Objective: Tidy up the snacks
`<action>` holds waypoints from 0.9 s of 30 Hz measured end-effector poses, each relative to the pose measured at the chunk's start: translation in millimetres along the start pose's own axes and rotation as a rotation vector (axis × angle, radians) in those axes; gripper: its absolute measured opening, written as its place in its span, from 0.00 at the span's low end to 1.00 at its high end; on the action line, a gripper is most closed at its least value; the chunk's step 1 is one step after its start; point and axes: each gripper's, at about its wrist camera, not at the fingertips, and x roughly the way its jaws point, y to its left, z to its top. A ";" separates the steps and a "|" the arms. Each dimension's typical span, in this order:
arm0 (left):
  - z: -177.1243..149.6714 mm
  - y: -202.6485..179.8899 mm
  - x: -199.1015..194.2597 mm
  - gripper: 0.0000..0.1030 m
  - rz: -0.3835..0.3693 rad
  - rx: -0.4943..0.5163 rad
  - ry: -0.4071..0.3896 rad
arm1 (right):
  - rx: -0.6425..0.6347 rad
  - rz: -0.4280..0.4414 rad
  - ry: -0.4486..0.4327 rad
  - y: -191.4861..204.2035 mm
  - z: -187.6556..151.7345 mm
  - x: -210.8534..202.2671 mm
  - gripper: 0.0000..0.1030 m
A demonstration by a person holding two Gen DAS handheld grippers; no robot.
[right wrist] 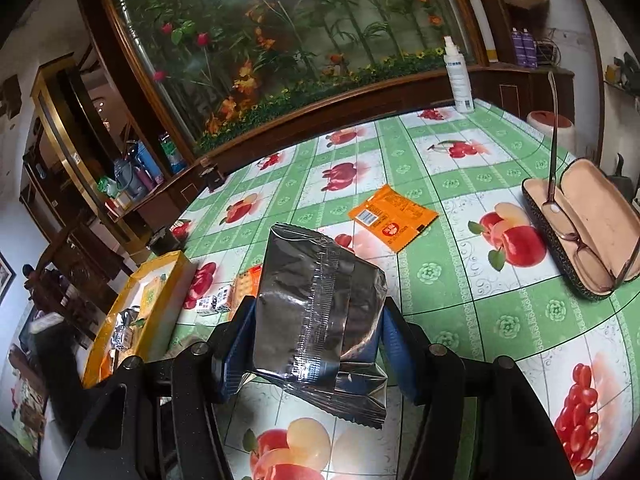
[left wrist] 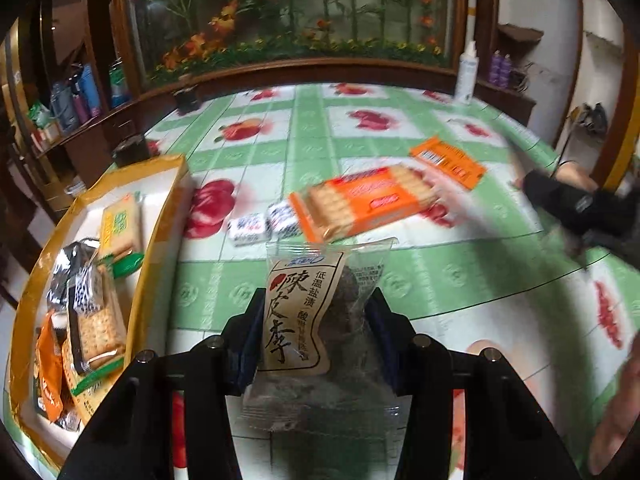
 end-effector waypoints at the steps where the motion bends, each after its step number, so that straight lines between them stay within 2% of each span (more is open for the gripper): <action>1: 0.7 1.1 -1.4 0.46 -0.015 -0.007 -0.005 | -0.004 -0.002 0.007 0.1 -0.7 1.7 0.63; 7: 2.5 24.1 -13.4 0.46 -0.092 -0.053 -0.035 | -0.081 -0.080 -0.029 6.6 -0.7 5.0 0.63; 14: -5.5 95.0 -48.9 0.45 -0.109 -0.165 -0.118 | -0.170 -0.108 -0.033 20.1 -4.4 17.0 0.63; 16: -5.0 115.1 -58.3 0.45 -0.114 -0.195 -0.142 | -0.185 -0.089 -0.020 27.4 -6.9 20.7 0.63; 18: -3.1 131.6 -68.7 0.35 -0.081 -0.211 -0.172 | -0.180 -0.061 0.001 35.0 -7.7 23.2 0.63; 20: -0.6 150.0 -75.9 0.35 -0.113 -0.245 -0.183 | -0.195 -0.051 0.000 49.1 -9.8 22.6 0.63; 22: 1.5 169.5 -80.6 0.33 -0.178 -0.301 -0.192 | -0.191 -0.012 0.008 64.7 -11.5 22.7 0.63; 27: 1.4 197.3 -81.7 0.31 -0.198 -0.349 -0.187 | -0.219 0.057 0.037 104.8 -17.6 27.1 0.63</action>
